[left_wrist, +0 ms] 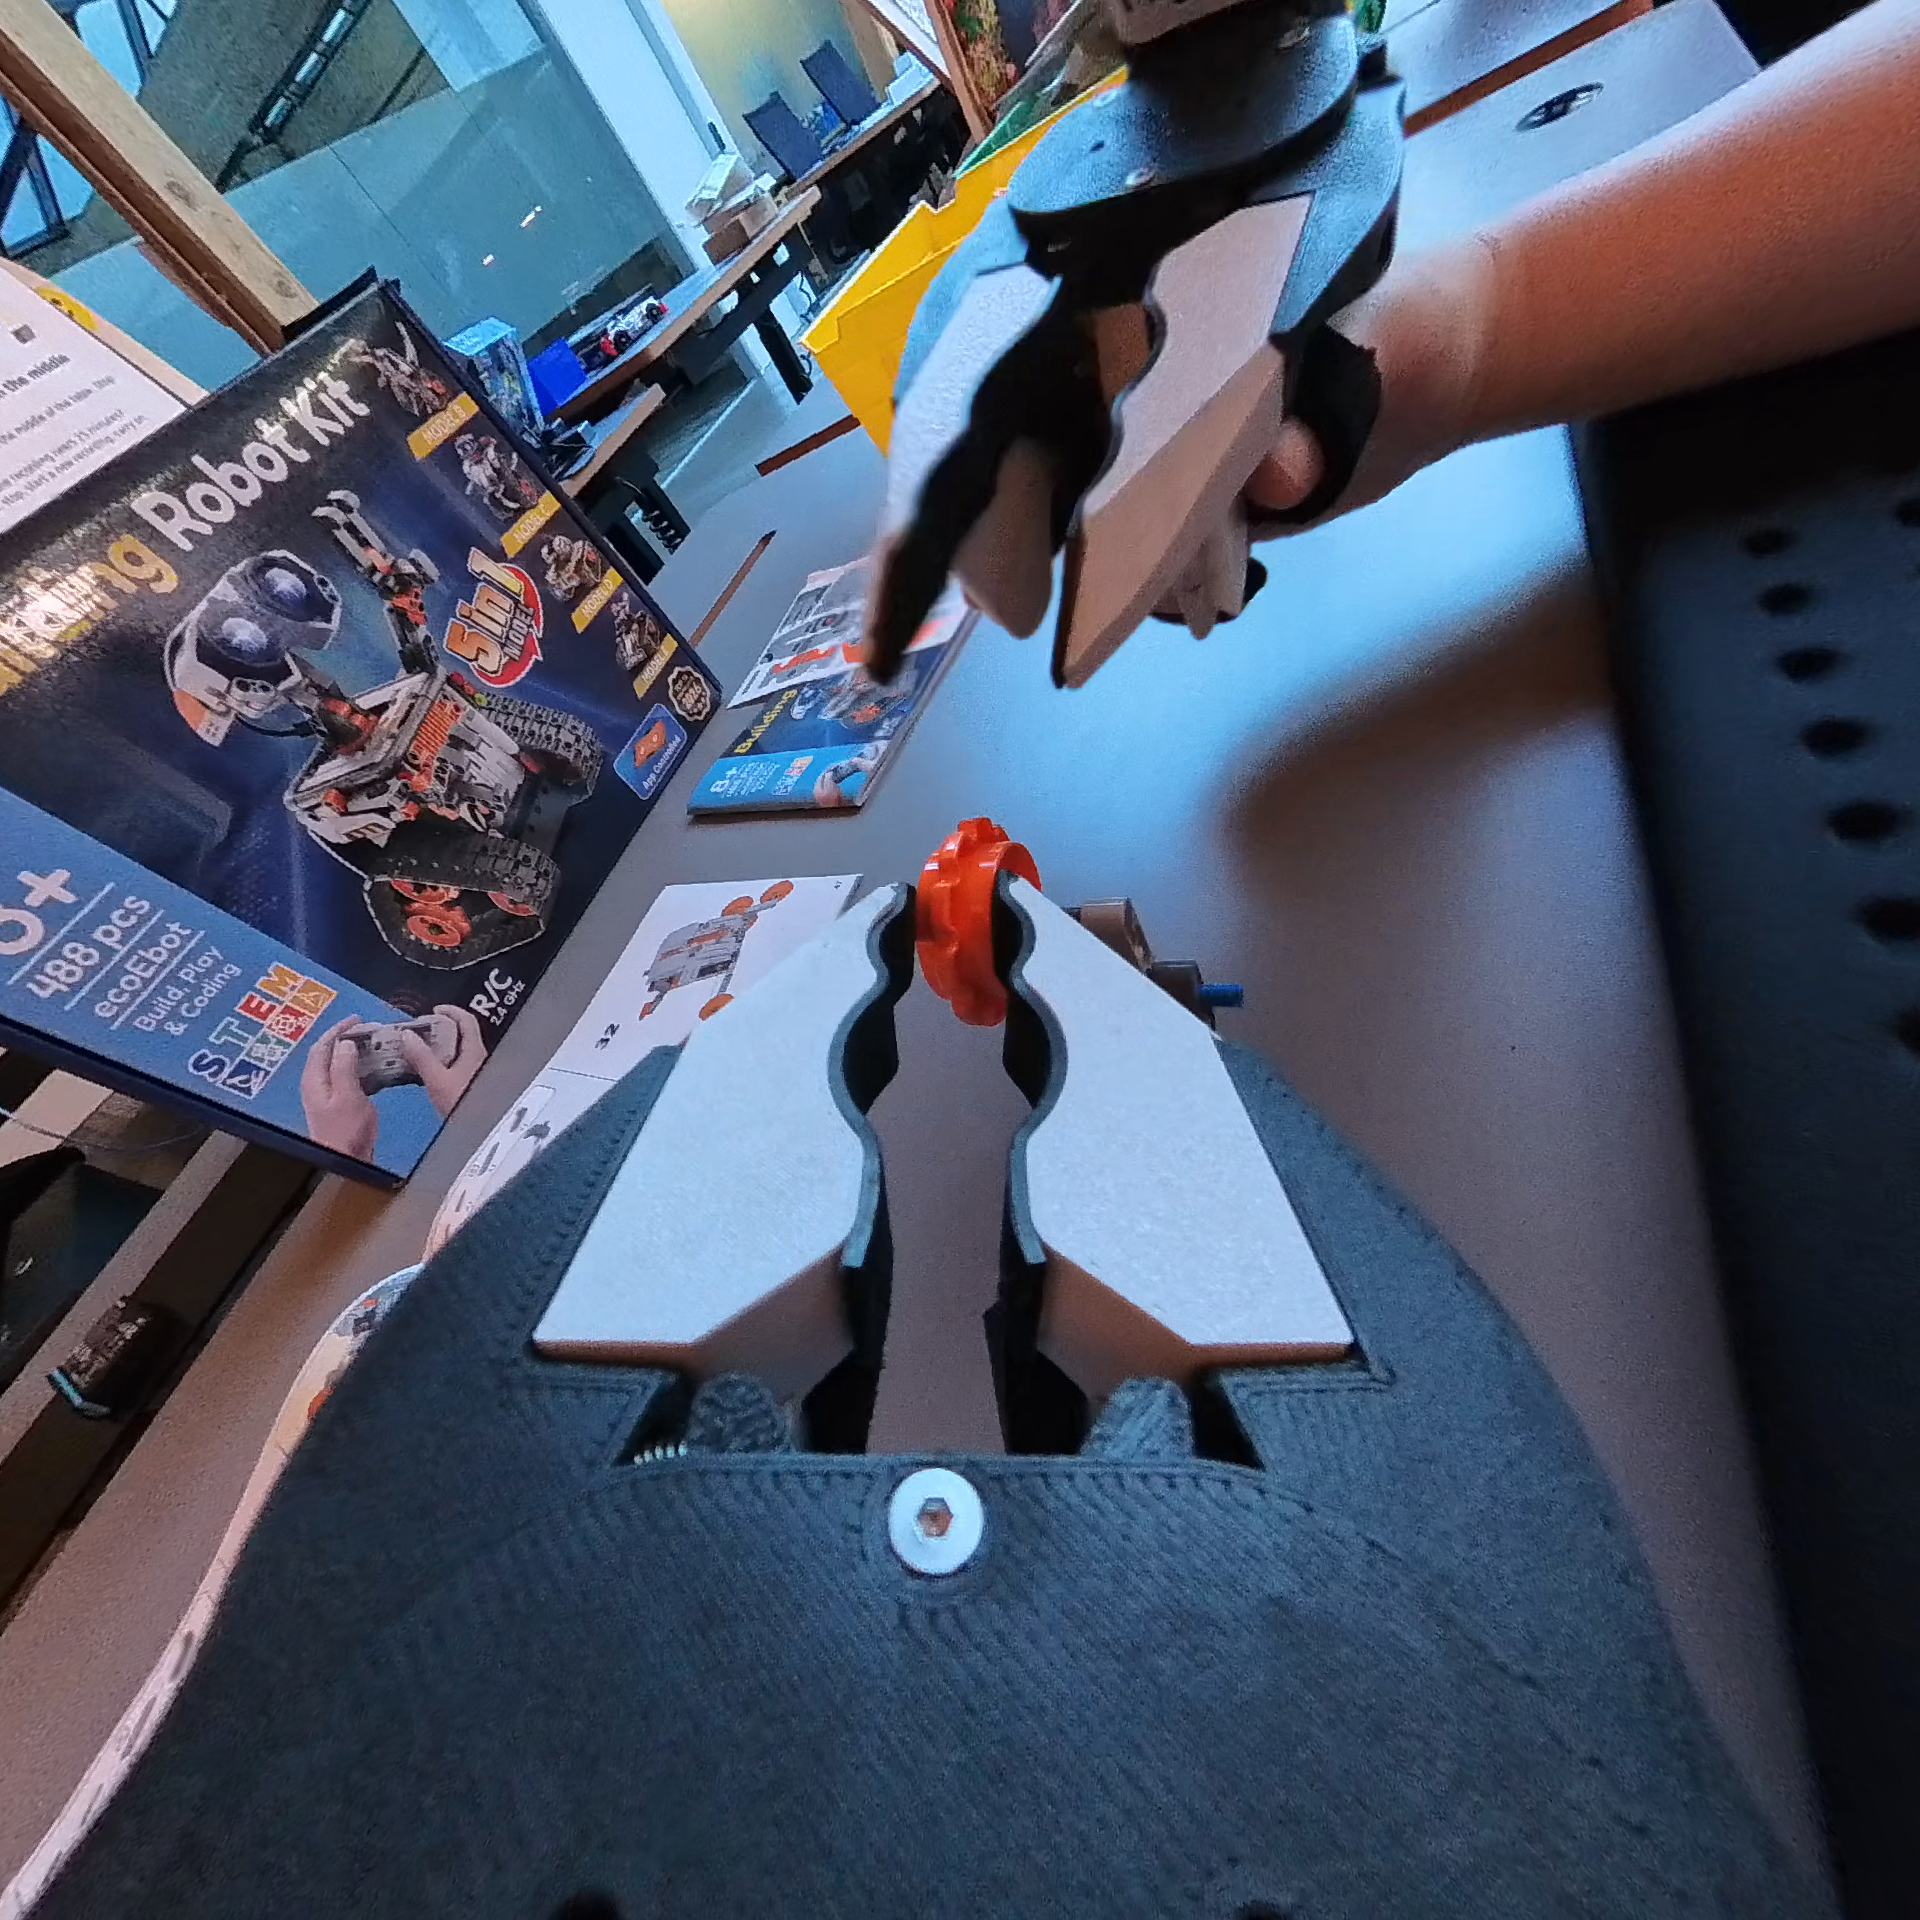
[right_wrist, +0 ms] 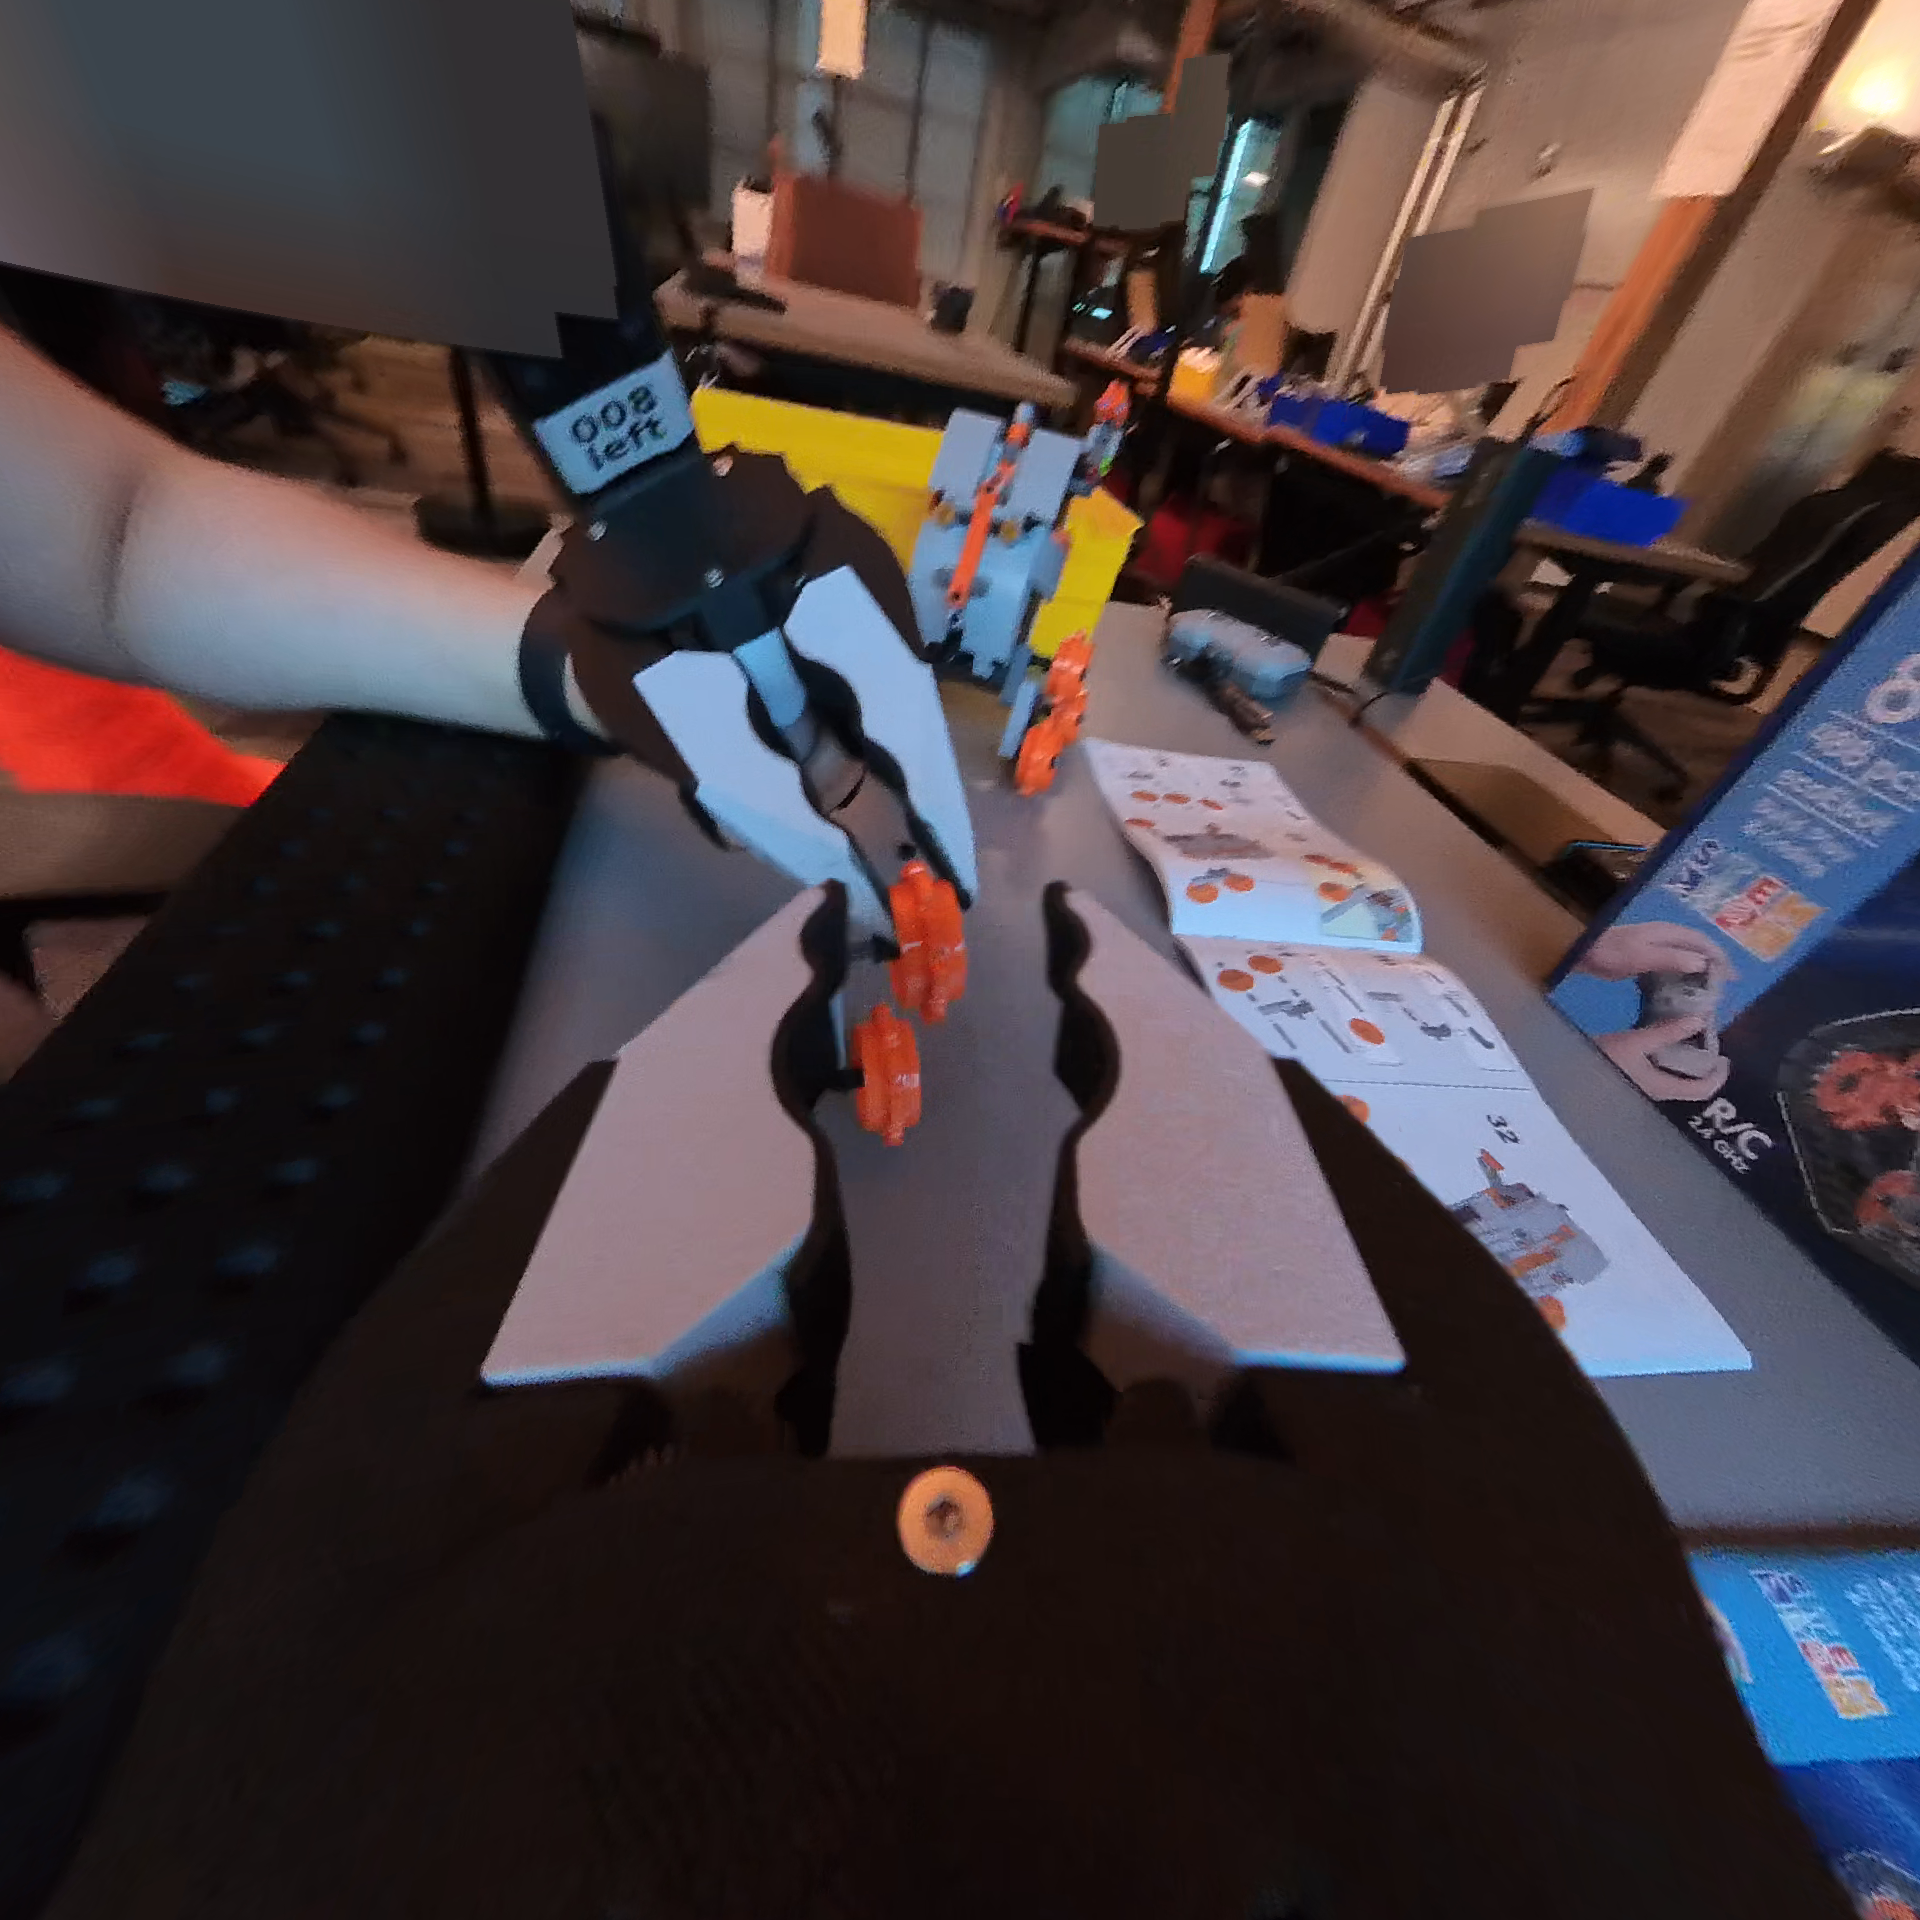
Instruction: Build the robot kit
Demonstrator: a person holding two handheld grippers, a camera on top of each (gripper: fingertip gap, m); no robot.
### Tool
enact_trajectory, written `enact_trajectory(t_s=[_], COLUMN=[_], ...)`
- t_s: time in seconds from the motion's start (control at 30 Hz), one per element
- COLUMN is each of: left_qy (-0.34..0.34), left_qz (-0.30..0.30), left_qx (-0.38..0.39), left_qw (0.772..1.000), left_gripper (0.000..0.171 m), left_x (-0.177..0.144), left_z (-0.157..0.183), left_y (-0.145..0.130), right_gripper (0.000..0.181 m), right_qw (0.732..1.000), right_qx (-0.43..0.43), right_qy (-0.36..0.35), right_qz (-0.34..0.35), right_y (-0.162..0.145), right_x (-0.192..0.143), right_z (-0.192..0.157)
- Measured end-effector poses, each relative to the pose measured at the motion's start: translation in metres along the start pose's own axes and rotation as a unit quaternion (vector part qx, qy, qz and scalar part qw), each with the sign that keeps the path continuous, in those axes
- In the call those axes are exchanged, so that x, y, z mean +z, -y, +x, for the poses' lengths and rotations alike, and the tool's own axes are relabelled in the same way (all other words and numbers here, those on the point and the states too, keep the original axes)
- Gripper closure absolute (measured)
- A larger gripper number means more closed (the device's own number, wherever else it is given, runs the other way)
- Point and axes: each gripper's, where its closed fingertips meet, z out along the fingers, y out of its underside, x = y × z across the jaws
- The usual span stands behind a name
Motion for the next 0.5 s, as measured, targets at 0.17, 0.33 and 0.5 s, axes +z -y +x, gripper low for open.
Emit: enact_trajectory(t_s=[0.17, 0.33, 0.5], left_qy=[0.005, 0.006, 0.005], left_qz=[0.000, -0.001, -0.006], left_qx=[-0.006, -0.007, -0.009], left_qw=[1.000, 1.000, 1.000], left_gripper=[0.159, 0.159, 0.159], left_x=[0.000, 0.000, 0.001], left_z=[-0.003, -0.004, -0.004], left_y=[-0.001, -0.001, -0.003], right_gripper=[0.122, 0.126, 0.136], right_qw=[0.997, 0.995, 0.994], right_qx=[0.051, 0.044, 0.030], right_qy=[0.009, -0.004, -0.005], right_qz=[-0.052, -0.092, -0.108], right_y=[-0.020, -0.034, -0.039], right_x=[0.020, 0.028, 0.030], right_z=[-0.006, -0.007, -0.009])
